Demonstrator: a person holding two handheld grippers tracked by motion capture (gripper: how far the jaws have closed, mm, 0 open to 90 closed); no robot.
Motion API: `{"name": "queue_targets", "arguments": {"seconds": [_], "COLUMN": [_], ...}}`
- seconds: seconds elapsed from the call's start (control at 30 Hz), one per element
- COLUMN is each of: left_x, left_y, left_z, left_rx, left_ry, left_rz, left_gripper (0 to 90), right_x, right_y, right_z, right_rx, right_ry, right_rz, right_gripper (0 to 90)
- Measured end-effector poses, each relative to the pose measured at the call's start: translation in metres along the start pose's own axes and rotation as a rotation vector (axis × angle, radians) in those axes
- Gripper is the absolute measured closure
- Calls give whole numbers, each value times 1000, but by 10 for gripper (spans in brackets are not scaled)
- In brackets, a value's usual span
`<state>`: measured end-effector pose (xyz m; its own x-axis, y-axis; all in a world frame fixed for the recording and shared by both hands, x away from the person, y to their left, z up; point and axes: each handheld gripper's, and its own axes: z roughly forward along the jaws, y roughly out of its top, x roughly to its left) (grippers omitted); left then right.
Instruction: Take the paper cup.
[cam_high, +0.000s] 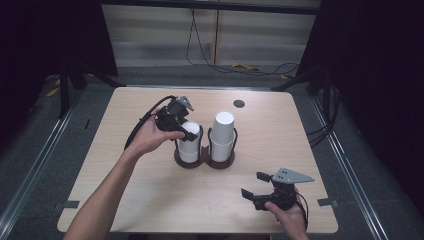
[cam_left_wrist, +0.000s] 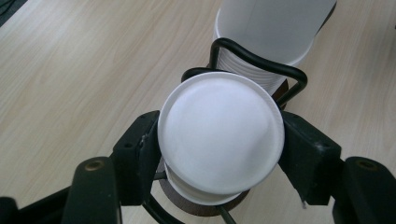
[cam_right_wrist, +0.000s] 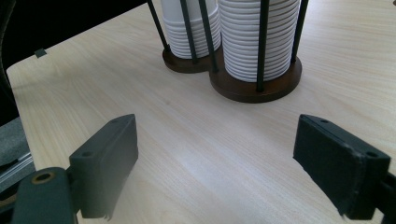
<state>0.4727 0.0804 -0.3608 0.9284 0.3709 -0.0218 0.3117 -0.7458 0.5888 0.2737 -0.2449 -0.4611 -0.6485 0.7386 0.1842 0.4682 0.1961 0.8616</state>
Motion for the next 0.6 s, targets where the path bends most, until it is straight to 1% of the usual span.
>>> {"name": "queue_targets", "arguments": {"seconds": [0.03, 0.07, 0.1, 0.13, 0.3, 0.33, 0.37, 0.43, 0.5, 0.53, 0.57, 0.6], "left_x": [-1, -1, -1, 0, 1, 1, 2, 2, 1, 1, 3, 2], "left_y": [0, 1, 1, 1, 2, 2, 2, 1, -1, -1, -2, -2], "left_z": [0, -1, -1, -4, -10, -13, -14, -15, -16, -16, -19, -20], "left_rx": [-14, -19, -19, -14, -31, -46, -42, -45, -73, -73, -69, -78], "left_ry": [4, 7, 7, 12, 12, 13, 9, 7, 11, 11, 6, 9], "left_rz": [-16, -20, -20, -6, -18, -29, -22, -23, -36, -36, -20, -30], "left_gripper": [348, 349, 350, 351, 353, 353, 353, 354, 354, 354, 355, 355], "right_x": [0, 0, 0, 0, 0, 0, 0, 0, 0, 0, 0, 0], "right_y": [0, 0, 0, 0, 0, 0, 0, 0, 0, 0, 0, 0], "right_z": [0, 0, 0, 0, 0, 1, 0, 1, 1, 0, 0, 0], "right_rx": [-1, -1, -1, -2, -3, -2, -2, -3, -2, -1, -1, -2], "right_ry": [1, 0, 0, 1, 1, 2, 3, 2, 1, 2, 2, 1], "right_rz": [1, 1, 1, 1, -3, 2, 2, -3, -3, -1, -1, -1], "right_gripper": [138, 138, 138, 138, 138, 138, 138, 138, 138, 138, 138, 138]}}
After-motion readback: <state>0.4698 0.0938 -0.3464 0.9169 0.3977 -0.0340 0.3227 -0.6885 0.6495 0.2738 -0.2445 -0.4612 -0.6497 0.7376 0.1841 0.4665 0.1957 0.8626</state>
